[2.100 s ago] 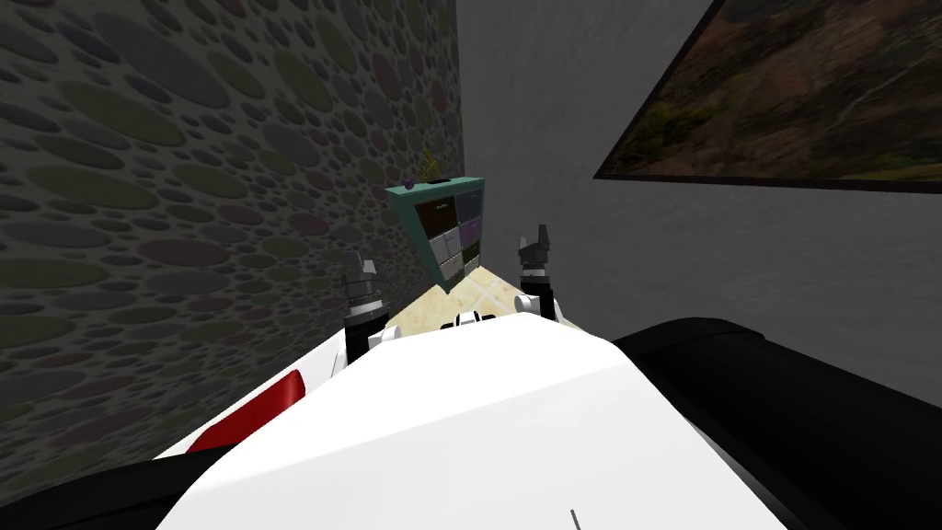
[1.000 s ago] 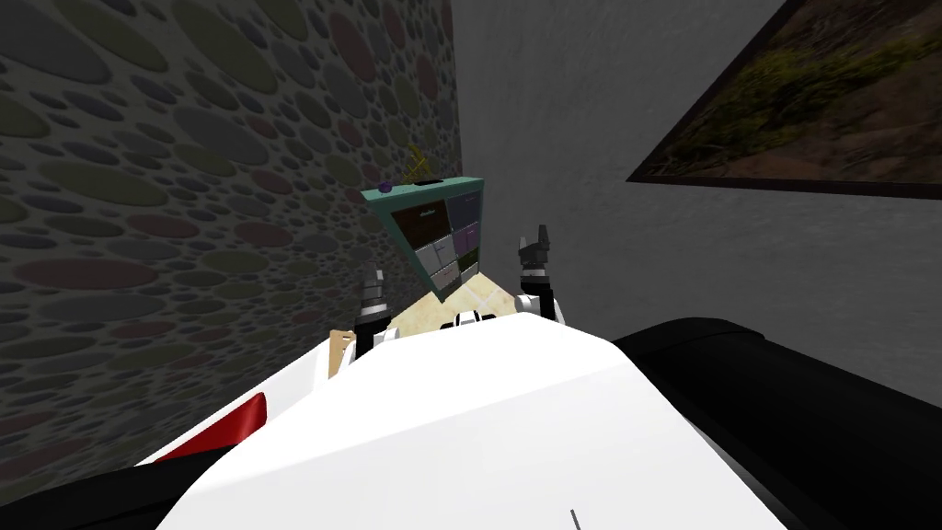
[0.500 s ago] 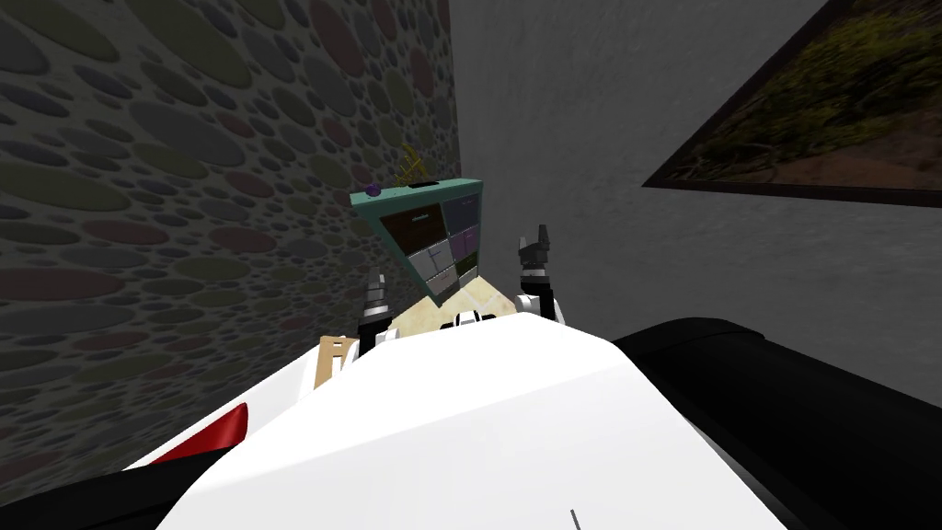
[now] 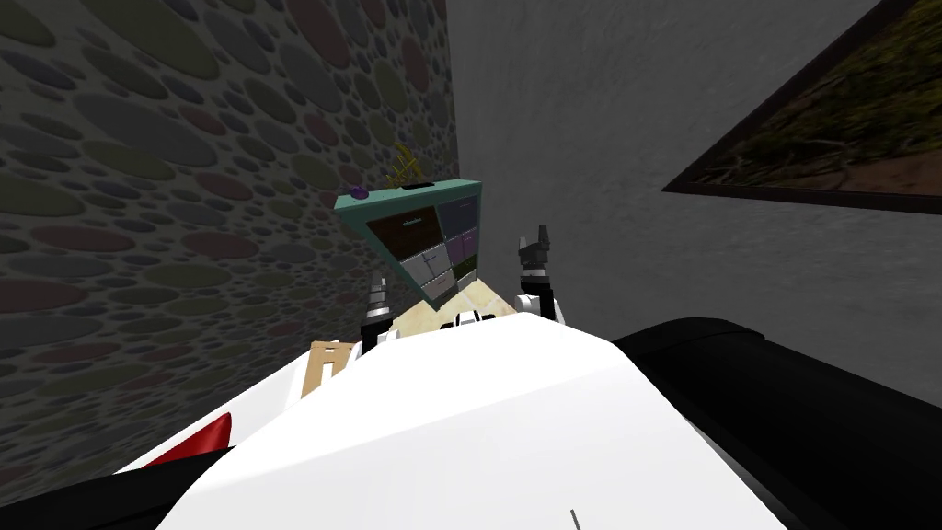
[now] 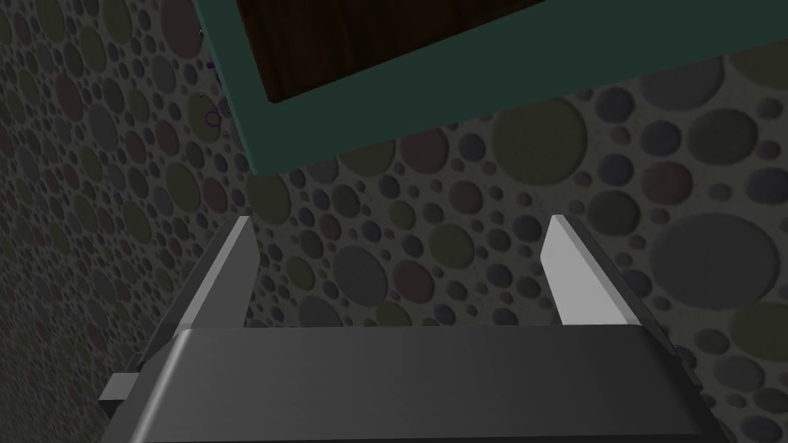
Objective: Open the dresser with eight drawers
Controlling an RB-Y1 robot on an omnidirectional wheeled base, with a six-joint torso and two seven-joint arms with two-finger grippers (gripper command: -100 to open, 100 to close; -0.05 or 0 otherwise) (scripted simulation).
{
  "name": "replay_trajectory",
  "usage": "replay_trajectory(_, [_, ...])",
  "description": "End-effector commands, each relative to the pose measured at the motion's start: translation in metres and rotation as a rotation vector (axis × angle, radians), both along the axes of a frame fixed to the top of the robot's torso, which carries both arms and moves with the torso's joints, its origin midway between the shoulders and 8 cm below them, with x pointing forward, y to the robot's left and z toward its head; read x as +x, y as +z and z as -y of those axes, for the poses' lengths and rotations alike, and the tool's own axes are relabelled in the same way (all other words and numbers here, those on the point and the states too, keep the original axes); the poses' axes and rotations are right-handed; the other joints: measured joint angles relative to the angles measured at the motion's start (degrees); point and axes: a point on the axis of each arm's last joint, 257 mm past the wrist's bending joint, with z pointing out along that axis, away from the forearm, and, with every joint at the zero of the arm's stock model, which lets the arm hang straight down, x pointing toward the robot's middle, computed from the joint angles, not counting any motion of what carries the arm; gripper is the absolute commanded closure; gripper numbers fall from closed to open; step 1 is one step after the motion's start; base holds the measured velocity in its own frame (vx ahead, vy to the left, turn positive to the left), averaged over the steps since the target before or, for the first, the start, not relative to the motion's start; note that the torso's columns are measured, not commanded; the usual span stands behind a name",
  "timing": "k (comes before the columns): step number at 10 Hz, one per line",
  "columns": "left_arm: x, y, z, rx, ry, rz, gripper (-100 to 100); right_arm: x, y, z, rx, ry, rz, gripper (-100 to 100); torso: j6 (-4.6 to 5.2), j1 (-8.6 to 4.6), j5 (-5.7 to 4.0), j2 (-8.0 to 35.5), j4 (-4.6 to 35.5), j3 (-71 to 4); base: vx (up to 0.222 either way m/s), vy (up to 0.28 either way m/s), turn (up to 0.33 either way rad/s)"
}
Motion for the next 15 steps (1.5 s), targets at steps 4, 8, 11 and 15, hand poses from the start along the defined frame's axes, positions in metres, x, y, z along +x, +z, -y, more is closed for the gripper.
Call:
replay_trajectory(4, [0.002,-0.040,-0.020,-0.021,0.039,-0.059,-100,0.000,0.000,0.000,0.000,0.000,0.000,0,0.00,-0.10,-0.03,0.0,0.0,0.0,0.109,-0.114,0.050])
replay_trajectory(8, [0.001,-0.074,-0.034,-0.047,0.074,-0.107,-100,0.000,0.000,0.000,0.000,0.000,0.000,0,0.00,-0.03,0.00,-0.1,0.0,-0.1,0.154,-0.127,0.057])
replay_trajectory(11, [-0.001,-0.099,-0.041,-0.080,0.101,-0.140,-100,0.000,0.000,0.000,0.000,0.000,0.000,0,0.00,0.01,0.00,0.1,0.0,0.1,0.125,-0.144,0.053])
replay_trajectory(15, [-0.004,-0.128,-0.037,-0.152,0.134,-0.169,-100,0.000,0.000,0.000,0.000,0.000,0.000,0,0.00,0.09,0.02,0.1,0.0,0.0,0.084,-0.098,0.039])
